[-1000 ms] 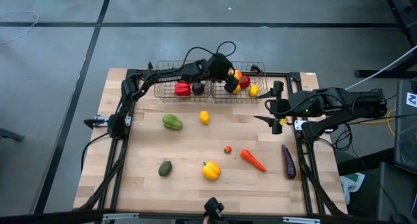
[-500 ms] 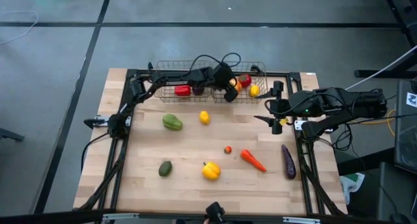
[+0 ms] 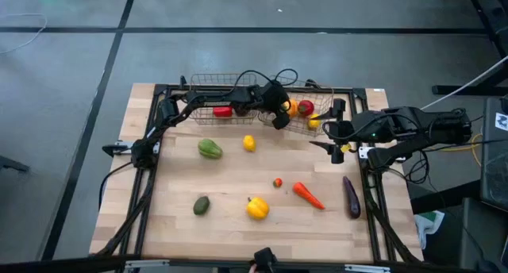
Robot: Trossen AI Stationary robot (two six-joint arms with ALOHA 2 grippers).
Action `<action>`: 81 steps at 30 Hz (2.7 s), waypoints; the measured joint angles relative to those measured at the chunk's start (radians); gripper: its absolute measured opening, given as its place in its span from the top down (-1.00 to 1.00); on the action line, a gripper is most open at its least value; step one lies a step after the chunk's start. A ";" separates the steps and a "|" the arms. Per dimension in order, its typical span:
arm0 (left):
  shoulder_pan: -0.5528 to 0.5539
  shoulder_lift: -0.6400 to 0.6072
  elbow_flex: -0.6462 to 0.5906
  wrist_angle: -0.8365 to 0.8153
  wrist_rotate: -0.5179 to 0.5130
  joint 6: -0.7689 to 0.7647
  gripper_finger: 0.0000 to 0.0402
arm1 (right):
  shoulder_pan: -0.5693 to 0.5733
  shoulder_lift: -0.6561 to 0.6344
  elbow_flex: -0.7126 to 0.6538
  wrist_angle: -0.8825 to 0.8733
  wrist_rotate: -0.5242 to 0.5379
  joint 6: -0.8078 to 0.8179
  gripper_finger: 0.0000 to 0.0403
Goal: Sort produce into baskets
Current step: Put the orange tomato into the right golden wire basket, then put the orange carrot into the left golden wire basket
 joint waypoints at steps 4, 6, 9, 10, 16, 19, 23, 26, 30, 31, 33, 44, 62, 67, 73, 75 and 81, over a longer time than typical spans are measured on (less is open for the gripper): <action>0.002 0.004 -0.002 0.011 -0.004 -0.007 -0.70 | 0.000 0.000 0.000 0.000 0.000 0.000 -0.61; 0.002 0.005 -0.003 0.012 -0.005 -0.010 -0.70 | 0.000 0.000 0.000 -0.001 0.000 0.000 -0.61; 0.003 0.004 -0.003 0.014 -0.006 -0.032 -0.71 | 0.000 0.000 0.000 0.000 0.000 0.000 -0.61; 0.005 0.005 -0.003 0.015 -0.006 -0.033 -0.71 | 0.000 0.000 0.000 0.000 0.000 0.000 -0.61; 0.006 0.005 -0.003 0.016 -0.004 -0.010 -0.73 | 0.000 0.000 0.000 0.005 0.000 0.000 -0.61; 0.006 0.004 -0.003 0.016 -0.003 -0.011 -0.74 | 0.000 0.000 0.000 0.005 0.000 0.000 -0.61; 0.006 0.004 -0.003 0.017 -0.003 -0.011 -0.74 | 0.000 0.000 0.000 0.005 0.000 0.000 -0.61; 0.006 0.004 -0.003 0.017 -0.003 -0.011 -0.74 | 0.000 0.000 0.000 0.005 0.000 0.000 -0.61; 0.006 0.004 -0.003 0.017 -0.003 -0.011 -0.74 | 0.000 0.000 0.000 0.005 0.000 0.000 -0.61; 0.006 0.004 -0.003 0.017 -0.003 -0.011 -0.74 | 0.000 0.000 0.000 0.005 0.000 0.000 -0.61; 0.006 0.004 -0.003 0.015 0.002 -0.011 -0.74 | 0.000 0.000 0.000 0.005 0.000 0.000 -0.61; 0.004 0.002 -0.003 0.021 0.016 -0.062 -0.74 | 0.000 0.000 0.000 0.005 0.000 0.000 -0.61; -0.002 0.002 -0.003 0.018 0.021 -0.049 -0.97 | 0.000 0.000 0.000 0.005 0.000 0.000 -0.61; -0.002 0.002 -0.003 0.040 0.009 -0.116 -0.98 | 0.000 0.000 0.000 0.005 0.000 0.000 -0.61; -0.007 -0.008 -0.004 0.099 0.040 -0.104 -0.96 | 0.000 0.000 0.000 0.004 0.000 0.000 -0.61; -0.010 -0.019 -0.003 0.121 0.083 -0.066 -0.96 | 0.000 0.000 0.000 0.005 0.000 0.000 -0.61; -0.035 -0.045 0.047 0.080 0.128 0.020 -0.96 | 0.000 0.000 0.000 0.006 0.000 0.000 -0.61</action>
